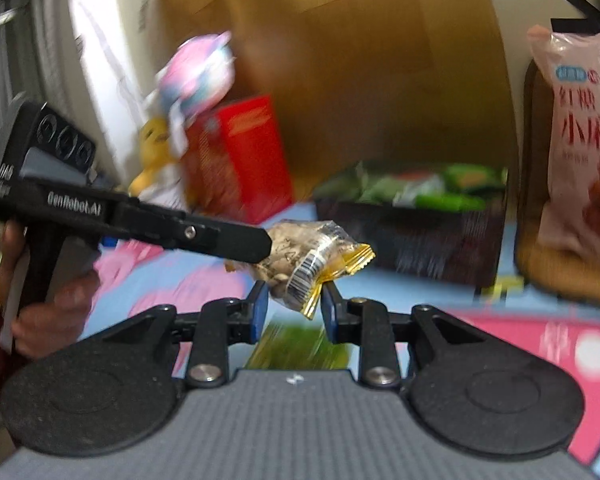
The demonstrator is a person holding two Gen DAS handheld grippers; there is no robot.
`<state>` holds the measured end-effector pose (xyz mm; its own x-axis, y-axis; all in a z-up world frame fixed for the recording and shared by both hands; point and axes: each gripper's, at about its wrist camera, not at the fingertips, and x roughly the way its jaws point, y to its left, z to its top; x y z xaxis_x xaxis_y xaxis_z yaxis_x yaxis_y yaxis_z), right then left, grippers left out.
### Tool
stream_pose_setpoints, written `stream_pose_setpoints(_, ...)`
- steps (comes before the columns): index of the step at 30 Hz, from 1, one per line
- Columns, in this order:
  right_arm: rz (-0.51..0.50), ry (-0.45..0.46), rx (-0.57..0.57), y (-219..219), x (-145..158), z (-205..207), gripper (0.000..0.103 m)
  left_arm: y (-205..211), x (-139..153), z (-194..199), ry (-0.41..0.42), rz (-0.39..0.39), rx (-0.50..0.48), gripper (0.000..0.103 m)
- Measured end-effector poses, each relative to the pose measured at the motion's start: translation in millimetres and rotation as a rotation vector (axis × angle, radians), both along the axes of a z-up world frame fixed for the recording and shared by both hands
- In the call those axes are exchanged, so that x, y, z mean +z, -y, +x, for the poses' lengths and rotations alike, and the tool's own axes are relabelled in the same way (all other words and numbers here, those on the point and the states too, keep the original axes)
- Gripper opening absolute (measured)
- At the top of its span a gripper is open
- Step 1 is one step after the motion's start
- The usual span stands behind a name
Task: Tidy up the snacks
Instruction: 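Lift the nut bag and lower it into the black tin, open gripper, then move the left gripper to the green pickle pouch and grasp it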
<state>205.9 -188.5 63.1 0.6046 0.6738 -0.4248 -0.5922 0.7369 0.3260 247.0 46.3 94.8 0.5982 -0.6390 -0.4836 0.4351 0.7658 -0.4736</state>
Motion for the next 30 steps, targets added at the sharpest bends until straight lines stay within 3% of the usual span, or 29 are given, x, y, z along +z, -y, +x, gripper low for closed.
stream_pose_setpoints(5, -0.010, -0.001, -0.049, -15, 3, 69, 0.032, 5, -3, 59, -0.007, 0.027, 0.114, 0.051)
stream_pose_setpoints(8, -0.039, 0.007, -0.075, -23, -3, 92, 0.034, 7, -12, 84, -0.017, 0.043, 0.172, 0.060)
stream_pose_setpoints(10, -0.097, 0.043, -0.125, -30, -8, 96, 0.043, 6, -14, 87, -0.004, 0.060, 0.225, 0.061)
stream_pose_setpoints(12, -0.120, 0.095, -0.164, -26, -7, 92, 0.044, -6, -10, 77, 0.026, 0.022, 0.239, 0.062)
stream_pose_setpoints(15, -0.058, 0.097, -0.174, -4, -4, 71, 0.047, -27, -9, 50, 0.024, -0.040, 0.216, 0.063)
stream_pose_setpoints(19, 0.032, -0.024, -0.096, 26, -24, 26, 0.047, -42, -34, 2, -0.073, -0.051, 0.164, 0.063)
stream_pose_setpoints(23, 0.024, -0.173, -0.055, 29, -59, 2, 0.046, -39, -73, -30, -0.215, -0.074, 0.128, 0.063)
stream_pose_setpoints(25, 0.024, -0.216, -0.056, 27, -67, -7, 0.042, -31, -84, -41, -0.241, -0.069, 0.123, 0.061)
stream_pose_setpoints(27, 0.039, -0.249, -0.042, 25, -70, -13, 0.030, -24, -91, -54, -0.233, -0.077, 0.127, 0.060)
stream_pose_setpoints(30, 0.055, -0.263, -0.050, 22, -67, -25, 0.027, -18, -91, -70, -0.214, -0.056, 0.153, 0.060)
